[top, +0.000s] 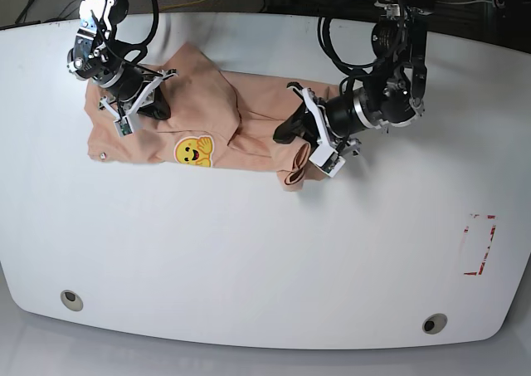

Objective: Layout the t-shirt on the table in an organized manner, then fold the t-shirt properly
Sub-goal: 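Fold the held strip end over toward the right gripper with the left gripper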

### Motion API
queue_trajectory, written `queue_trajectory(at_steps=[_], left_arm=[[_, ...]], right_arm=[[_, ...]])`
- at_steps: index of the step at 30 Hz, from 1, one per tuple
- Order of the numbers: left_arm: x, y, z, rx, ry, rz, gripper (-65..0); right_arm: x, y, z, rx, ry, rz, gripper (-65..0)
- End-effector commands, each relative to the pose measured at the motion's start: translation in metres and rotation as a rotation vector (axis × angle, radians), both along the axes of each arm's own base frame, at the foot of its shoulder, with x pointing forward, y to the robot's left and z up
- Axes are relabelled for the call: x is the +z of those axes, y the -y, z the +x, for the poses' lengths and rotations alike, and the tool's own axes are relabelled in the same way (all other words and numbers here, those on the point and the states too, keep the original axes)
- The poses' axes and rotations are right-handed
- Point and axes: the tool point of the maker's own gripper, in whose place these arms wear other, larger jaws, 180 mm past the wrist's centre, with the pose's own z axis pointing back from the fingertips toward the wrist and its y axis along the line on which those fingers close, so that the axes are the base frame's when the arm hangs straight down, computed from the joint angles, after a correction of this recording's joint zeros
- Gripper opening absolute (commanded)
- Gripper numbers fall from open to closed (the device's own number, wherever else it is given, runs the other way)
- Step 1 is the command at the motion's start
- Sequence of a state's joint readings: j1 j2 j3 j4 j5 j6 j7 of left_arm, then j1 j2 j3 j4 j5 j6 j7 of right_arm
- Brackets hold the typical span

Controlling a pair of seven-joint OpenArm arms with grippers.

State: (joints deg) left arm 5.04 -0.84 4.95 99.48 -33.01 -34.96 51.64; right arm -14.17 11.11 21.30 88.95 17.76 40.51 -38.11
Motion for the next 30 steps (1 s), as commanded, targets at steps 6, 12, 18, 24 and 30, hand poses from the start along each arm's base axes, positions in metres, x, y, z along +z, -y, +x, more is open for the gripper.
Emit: queue_trajectory(at_steps=[6,12,18,24,30], left_arm=[[0.004,0.019,0.006,0.011,-0.003,-0.062,-62.1],[-0.001,0.029,0.004,0.012,-0.033,-0.084,-62.0],[-0.007,0.037,0.000,0.001,-0.062,-0.098,-61.9],[-0.007,0.055,-0.011,-0.062,-0.068,-0.099,-61.2],[-0.004,0.061,-0.014,-0.081,-0.062,-0.102,-42.6]], right_arm=[[-0.017,0.010,-0.019,0.023,-0.111,-0.087,-65.0],[-0.017,0.010,-0.019,0.023,-0.111,-0.087,-65.0],[-0.017,0.010,-0.019,0.023,-0.111,-0.087,-65.0],[-0.017,0.010,-0.019,0.023,-0.111,-0.087,-65.0],[-0.017,0.010,-0.019,0.024,-0.111,-0.086,-65.0]])
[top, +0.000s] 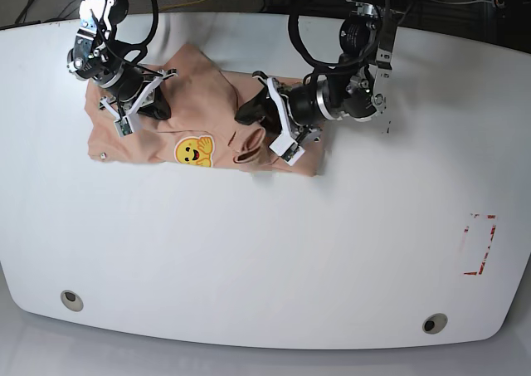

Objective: Layout the t-shirt on the table in an organized manner, then fold the t-shirt properly
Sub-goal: 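Fold the held strip end over toward the right gripper with the left gripper, then release the collar end and raise the right gripper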

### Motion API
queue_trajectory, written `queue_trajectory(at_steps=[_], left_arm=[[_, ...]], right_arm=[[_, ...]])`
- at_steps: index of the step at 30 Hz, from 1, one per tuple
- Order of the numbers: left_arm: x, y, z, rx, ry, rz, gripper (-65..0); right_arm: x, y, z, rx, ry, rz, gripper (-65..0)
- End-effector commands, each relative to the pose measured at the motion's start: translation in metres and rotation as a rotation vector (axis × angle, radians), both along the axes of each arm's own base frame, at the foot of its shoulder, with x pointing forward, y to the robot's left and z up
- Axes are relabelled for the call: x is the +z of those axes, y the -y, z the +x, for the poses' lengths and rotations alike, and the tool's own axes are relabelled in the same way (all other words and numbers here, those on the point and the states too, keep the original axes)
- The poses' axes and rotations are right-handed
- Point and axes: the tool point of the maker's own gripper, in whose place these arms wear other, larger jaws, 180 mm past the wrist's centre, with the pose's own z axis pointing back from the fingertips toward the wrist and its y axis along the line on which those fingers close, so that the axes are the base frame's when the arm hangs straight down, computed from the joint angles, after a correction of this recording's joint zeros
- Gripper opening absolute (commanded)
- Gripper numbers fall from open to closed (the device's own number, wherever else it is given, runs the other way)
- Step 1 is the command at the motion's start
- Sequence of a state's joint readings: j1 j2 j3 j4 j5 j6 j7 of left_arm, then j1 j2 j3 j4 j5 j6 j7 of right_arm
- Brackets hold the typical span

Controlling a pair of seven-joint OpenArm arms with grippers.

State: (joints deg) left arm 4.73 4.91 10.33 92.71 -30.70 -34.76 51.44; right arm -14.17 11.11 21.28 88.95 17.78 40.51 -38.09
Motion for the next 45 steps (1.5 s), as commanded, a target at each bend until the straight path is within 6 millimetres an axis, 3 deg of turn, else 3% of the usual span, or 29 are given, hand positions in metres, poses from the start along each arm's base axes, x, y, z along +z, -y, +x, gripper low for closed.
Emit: queue_trajectory(at_steps=[1,6,15,20,29,33,41,43,45], left_arm=[[0.018,0.005,0.007,0.003,0.047,-0.049,-38.1],[0.030,0.013,0.010,0.009,0.069,-0.079,-23.6],[0.079,0.033,0.004,-0.064,0.155,-0.213,-21.1],[0.084,0.017,0.009,-0.073,0.206,-0.170,-21.1],[0.064,-0.052,0.046,-0.008,0.311,0.099,-21.4],[0.060,-0.067,0.052,-0.011,0.375,0.178,-28.8],[0.039,-0.069,0.045,-0.086,0.424,0.326,-59.3],[0.035,-0.069,0.045,-0.098,0.431,0.359,-63.6],[0.030,-0.069,0.044,-0.110,0.437,0.394,-62.9]], right_arm=[[-0.017,0.010,-0.019,0.024,-0.110,-0.087,-65.0],[-0.017,0.010,-0.019,0.024,-0.111,-0.087,-65.0],[-0.017,0.010,-0.019,0.024,-0.111,-0.087,-65.0],[-0.017,0.010,-0.019,0.024,-0.110,-0.087,-65.0],[-0.012,0.010,-0.016,0.028,-0.094,-0.093,-65.0],[-0.007,0.009,-0.013,0.032,-0.077,-0.099,-65.0],[-0.005,0.009,-0.010,0.033,-0.069,-0.101,-65.0],[-0.004,0.009,-0.010,0.034,-0.067,-0.101,-65.0],[-0.001,0.009,-0.008,0.037,-0.055,-0.106,-65.0]])
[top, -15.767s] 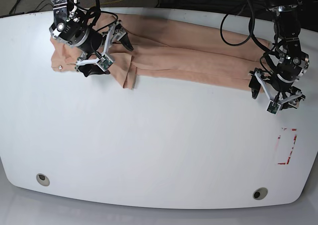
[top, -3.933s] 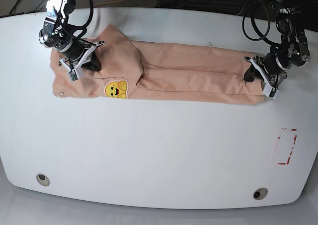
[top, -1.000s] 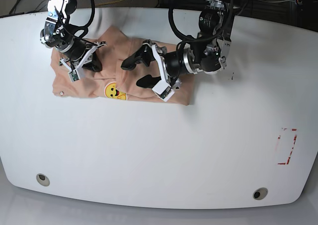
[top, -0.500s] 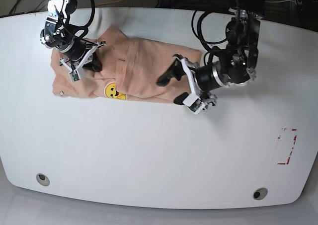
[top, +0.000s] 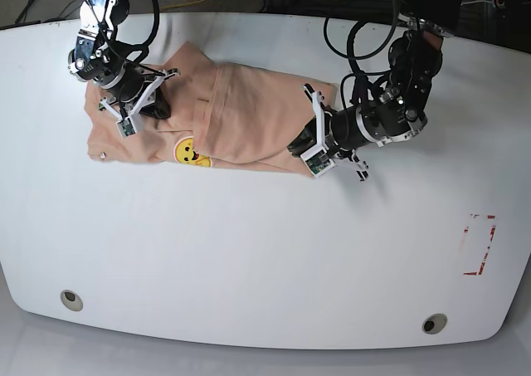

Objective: Layout the t-shirt on the table in an organized manner, then fold the t-shirt properly
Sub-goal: 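Release the collar end and raise the right gripper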

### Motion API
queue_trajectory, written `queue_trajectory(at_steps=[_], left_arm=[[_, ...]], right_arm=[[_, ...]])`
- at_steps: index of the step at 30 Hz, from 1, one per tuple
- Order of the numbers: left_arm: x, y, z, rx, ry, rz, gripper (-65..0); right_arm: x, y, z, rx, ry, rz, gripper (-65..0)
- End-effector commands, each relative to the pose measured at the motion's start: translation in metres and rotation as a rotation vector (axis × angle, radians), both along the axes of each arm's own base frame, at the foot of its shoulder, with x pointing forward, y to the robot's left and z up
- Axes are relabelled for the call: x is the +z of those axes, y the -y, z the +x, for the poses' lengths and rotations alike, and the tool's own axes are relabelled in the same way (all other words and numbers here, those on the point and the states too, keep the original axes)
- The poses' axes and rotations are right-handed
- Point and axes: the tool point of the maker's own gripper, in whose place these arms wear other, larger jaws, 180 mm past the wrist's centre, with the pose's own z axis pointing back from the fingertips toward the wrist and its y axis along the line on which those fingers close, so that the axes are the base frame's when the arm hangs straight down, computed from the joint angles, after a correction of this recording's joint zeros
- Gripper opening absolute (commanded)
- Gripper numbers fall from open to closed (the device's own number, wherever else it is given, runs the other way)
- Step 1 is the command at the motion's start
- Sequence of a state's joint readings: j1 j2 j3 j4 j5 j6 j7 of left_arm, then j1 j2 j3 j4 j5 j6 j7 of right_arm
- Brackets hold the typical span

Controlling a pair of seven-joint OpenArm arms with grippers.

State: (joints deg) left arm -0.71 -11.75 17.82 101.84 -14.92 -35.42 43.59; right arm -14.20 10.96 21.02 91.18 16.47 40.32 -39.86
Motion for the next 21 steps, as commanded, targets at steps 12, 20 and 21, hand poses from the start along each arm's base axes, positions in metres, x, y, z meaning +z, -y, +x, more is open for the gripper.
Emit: queue_trajectory(at_steps=[12,20,21], left_arm=[[-0.020,0.001,-0.005,-0.017,-0.004,0.069,-62.5],[-0.036,-0.006,-0.007,-0.007,-0.049,0.089,-62.5],[-0.039,-0.006,-0.008,-0.005,-0.058,0.092,-62.5]], right_arm=[[0.047,0.007,0.016,0.064,0.065,-0.167,-65.0],[0.091,0.002,0.031,0.071,0.180,-0.220,-52.0],[0.095,0.007,0.032,0.044,0.191,-0.219,-49.6]])
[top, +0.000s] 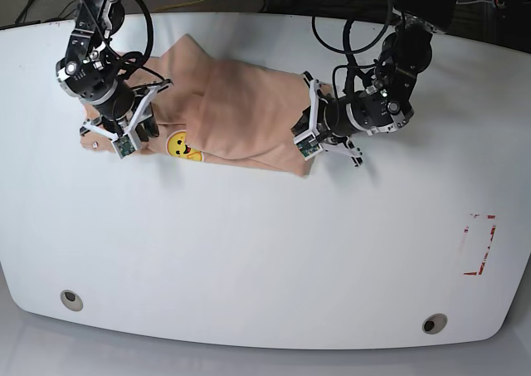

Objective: Layout the t-shirt on the table in an organized manner, then fold the t-shirt properly
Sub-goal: 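Release the collar end and raise the right gripper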

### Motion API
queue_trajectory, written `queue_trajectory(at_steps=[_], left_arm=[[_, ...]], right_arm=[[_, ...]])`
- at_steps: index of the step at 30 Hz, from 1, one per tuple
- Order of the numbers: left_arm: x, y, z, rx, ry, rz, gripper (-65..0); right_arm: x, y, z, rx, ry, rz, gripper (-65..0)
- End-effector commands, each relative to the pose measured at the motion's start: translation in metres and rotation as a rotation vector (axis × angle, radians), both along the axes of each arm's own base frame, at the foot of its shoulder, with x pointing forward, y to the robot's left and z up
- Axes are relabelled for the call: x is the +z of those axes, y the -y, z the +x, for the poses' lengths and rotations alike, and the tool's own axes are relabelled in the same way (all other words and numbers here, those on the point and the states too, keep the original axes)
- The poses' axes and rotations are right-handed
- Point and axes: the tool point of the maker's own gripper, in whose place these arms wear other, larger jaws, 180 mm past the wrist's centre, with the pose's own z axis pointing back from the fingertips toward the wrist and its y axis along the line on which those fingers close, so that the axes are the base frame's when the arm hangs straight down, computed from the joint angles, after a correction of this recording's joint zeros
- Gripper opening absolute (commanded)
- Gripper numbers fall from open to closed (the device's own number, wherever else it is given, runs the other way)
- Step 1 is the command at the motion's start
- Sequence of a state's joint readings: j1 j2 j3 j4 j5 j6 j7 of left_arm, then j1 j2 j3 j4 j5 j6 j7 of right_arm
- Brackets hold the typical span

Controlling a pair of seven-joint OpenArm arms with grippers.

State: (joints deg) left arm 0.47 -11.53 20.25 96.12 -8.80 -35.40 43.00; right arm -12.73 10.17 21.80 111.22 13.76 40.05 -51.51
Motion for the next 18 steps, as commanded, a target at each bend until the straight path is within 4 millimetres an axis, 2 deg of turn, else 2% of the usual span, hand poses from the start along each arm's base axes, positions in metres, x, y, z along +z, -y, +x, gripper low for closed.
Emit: queue_trajectory(at_steps=[1,5,7,8,11,15,18], left_arm=[[0.006,0.001,0.007,0.007,0.019,-0.025,-62.5],[0.000,-0.001,0.006,0.013,0.002,-0.019,-62.5],[0.000,-0.002,0.006,0.015,0.001,-0.017,-62.5],[-0.002,-0.003,0.005,0.016,-0.005,-0.015,-62.5],[-0.007,-0.004,0.002,0.018,-0.020,-0.014,-62.5],[-0.007,-0.006,0.001,0.036,-0.016,-0.035,-62.5],[-0.006,-0.008,0.000,0.055,-0.011,-0.063,-62.5]], right_arm=[[0.018,0.011,0.005,-0.055,0.062,0.004,-47.6],[0.025,0.045,0.004,-0.222,0.092,0.027,-37.0],[0.025,0.065,-0.002,-0.300,0.079,0.021,-31.9],[0.027,0.082,-0.007,-0.365,0.069,0.012,-28.0],[0.026,0.110,-0.016,-0.475,0.040,0.013,-20.4],[0.024,0.133,-0.026,-0.571,0.016,0.054,-14.1],[0.025,0.150,-0.032,-0.611,0.012,0.091,-13.0]])
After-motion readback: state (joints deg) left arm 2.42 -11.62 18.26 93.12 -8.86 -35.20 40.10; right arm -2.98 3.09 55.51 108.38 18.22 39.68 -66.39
